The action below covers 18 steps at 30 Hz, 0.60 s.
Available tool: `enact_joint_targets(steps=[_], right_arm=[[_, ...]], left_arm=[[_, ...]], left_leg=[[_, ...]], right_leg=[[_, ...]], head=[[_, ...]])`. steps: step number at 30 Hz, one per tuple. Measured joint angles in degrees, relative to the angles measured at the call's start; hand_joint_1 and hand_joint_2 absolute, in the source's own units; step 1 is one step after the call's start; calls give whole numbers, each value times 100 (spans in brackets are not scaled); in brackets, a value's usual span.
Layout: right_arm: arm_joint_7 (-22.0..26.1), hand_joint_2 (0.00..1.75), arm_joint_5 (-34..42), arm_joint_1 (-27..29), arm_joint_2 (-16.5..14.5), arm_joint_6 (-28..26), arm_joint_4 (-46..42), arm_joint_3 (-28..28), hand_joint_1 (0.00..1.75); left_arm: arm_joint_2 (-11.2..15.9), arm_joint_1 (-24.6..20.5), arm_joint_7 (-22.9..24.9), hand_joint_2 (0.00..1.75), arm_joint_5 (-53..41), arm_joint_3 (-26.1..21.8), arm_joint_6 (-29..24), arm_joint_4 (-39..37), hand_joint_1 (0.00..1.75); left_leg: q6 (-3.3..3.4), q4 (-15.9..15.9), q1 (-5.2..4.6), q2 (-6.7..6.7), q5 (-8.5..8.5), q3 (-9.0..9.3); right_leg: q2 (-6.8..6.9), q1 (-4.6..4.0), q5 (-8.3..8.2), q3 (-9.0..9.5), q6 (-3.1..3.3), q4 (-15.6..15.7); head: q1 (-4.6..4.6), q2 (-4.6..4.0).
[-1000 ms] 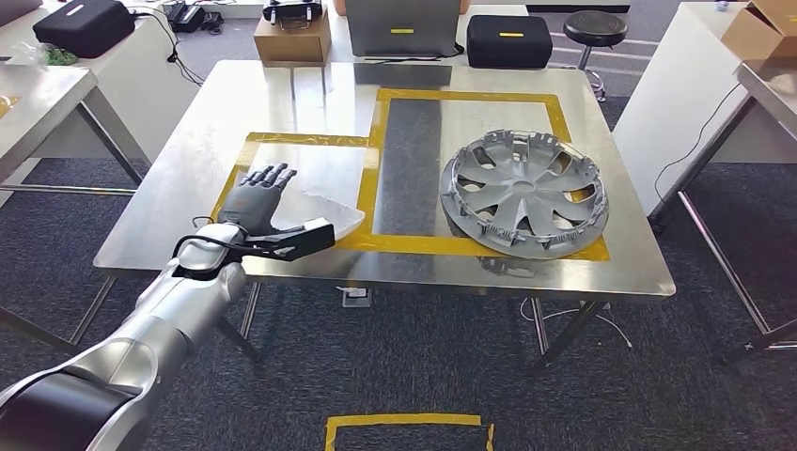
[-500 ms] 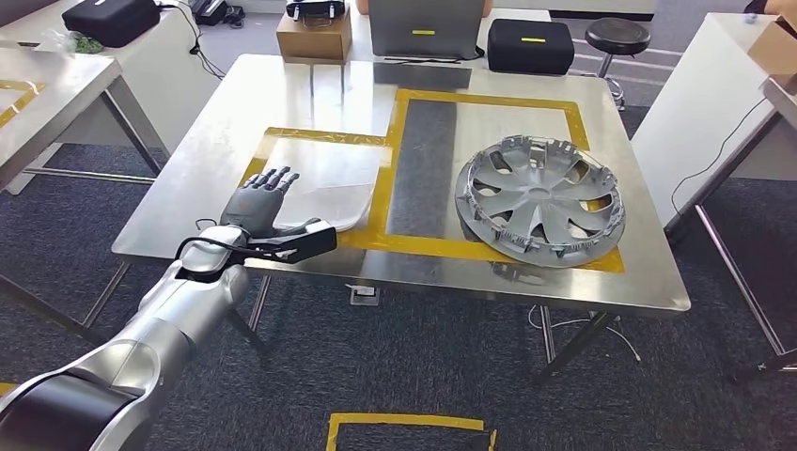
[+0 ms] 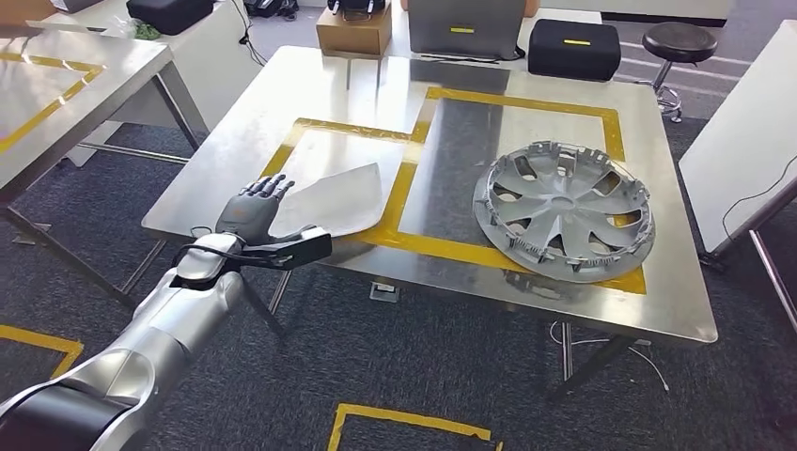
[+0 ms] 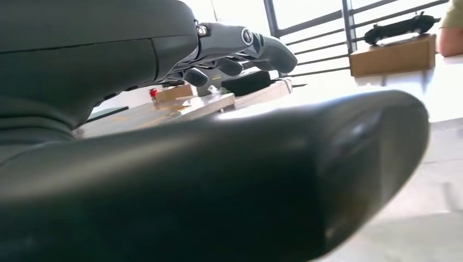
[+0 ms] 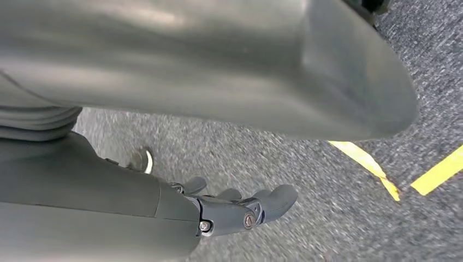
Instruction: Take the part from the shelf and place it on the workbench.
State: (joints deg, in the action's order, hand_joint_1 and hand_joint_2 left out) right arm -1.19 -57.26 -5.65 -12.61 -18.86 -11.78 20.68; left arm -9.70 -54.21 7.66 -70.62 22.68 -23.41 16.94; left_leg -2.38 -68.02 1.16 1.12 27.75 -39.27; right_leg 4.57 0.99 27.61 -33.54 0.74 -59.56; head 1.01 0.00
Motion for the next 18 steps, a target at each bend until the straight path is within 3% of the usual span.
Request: enact_joint_targets(steps=[2,3,5,6,8,10,12,13,15,16,18], right_arm=[[1,0,-4,-2,0,-1,0,0,0],[1,0,-10,-3,1,-1,0,0,0],[1,0,-25,-14,1,-1,-1,0,0],[1,0,-30,-23,1,-1,-1,0,0],[3,0,-33,-33,2,-3,-1,0,0],[2,0,-30,-18,8,-3,-1,0,0],[-1,0,-26,-1,20,-3,0,0,0],[-1,0,-25,2,26,-3,0,0,0],[0,0,-25,2,34,-7,0,0,0],[0,0,-27,0,39,-8,0,0,0],[1,0,-32,-2,44,-10,0,0,0]], left_arm=[[-21,-13,-17,0,-27,-3,1,22,0],[-34,-16,-31,0,-40,-6,1,33,0],[-46,-10,-61,0,-60,-21,-1,42,0],[-49,-5,-80,0,-67,-34,-4,48,0],[-67,-9,-114,0,-67,-72,-20,62,0],[-108,6,-162,0,-67,-98,-39,70,0],[-134,56,-225,0,-63,-110,-60,71,0],[-138,81,-259,0,-55,-120,-74,71,0],[-150,109,-334,0,-27,-149,-110,80,0],[-162,112,-372,0,-9,-168,-132,90,0],[-187,114,-431,0,19,-206,-172,117,0]], left_leg=[[98,651,-88,261,-192,330],[140,794,-121,323,-206,390],[209,833,-141,204,-215,375],[240,851,-131,124,-233,373],[308,887,-93,-15,-274,377],[348,895,-72,-161,-294,363],[355,889,-72,-326,-300,348],[350,884,-71,-407,-304,345],[327,865,-63,-568,-310,343],[301,850,-65,-647,-313,332],[226,837,-66,-788,-329,295]], right_leg=[[131,-41,29,28,-37,-5],[199,-59,39,39,-62,-2],[339,-67,47,67,-120,17],[303,-53,69,82,-156,5],[-14,-19,260,-13,-218,-263],[-354,-3,616,-343,-249,-959],[-433,-7,788,-656,-259,-1540],[-444,-6,711,-687,-258,-1551],[-523,13,304,-432,-246,-949],[-646,28,141,-251,-242,-549],[-818,43,2,-31,-228,-57]], head=[[-1,0],[-13,0],[-39,0],[-49,0],[-68,0],[-113,0],[-143,0],[-149,0],[-157,0],[-161,0],[-161,0]])
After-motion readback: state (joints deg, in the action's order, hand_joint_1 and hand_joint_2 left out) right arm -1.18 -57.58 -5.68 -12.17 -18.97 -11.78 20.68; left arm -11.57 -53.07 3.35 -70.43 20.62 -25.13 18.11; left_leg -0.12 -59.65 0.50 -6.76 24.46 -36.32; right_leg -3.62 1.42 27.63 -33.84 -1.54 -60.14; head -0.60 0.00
